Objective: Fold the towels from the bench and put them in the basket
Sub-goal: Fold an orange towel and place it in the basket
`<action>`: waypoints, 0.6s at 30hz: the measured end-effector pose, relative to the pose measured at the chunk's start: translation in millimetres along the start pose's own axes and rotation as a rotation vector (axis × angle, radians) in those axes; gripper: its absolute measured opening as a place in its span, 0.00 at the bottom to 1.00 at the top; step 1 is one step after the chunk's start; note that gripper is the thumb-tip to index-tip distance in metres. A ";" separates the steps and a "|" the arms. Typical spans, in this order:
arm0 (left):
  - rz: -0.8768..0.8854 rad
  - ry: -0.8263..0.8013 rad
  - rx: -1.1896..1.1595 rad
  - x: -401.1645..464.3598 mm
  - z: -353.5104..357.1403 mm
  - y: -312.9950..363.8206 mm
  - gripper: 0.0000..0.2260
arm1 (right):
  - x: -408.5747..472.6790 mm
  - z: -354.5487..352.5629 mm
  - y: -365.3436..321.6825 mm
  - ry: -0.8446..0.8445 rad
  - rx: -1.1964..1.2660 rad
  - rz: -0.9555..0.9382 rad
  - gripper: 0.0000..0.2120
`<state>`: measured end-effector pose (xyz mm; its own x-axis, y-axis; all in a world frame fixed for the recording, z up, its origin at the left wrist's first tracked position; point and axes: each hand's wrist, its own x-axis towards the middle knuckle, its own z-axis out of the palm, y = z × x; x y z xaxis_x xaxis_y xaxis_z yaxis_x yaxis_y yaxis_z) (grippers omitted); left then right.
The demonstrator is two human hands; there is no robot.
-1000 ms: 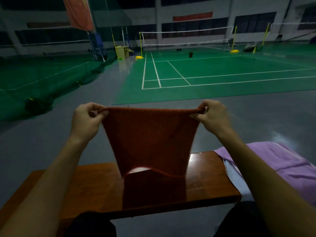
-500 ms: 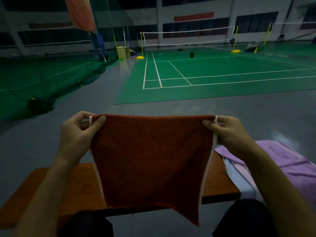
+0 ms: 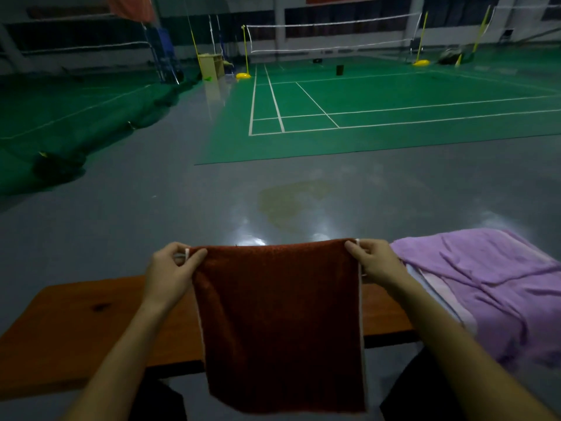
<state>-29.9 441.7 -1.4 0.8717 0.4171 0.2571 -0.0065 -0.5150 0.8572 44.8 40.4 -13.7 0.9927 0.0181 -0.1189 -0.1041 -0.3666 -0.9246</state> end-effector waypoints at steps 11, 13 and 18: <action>-0.212 0.151 0.187 54.2 74.5 -89.9 0.10 | 75.9 75.8 23.8 0.256 -0.506 -0.085 0.16; -0.213 0.172 0.158 58.1 79.9 -106.7 0.09 | 86.4 82.6 29.5 0.258 -0.404 -0.088 0.14; -0.216 0.215 0.052 61.4 94.0 -116.1 0.07 | 107.3 99.1 33.4 0.280 -0.354 -0.141 0.15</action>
<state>70.4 456.6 -127.0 0.7267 0.6669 0.1646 0.1979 -0.4327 0.8796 141.8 122.3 -93.2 0.9788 -0.1433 0.1464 0.0118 -0.6741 -0.7385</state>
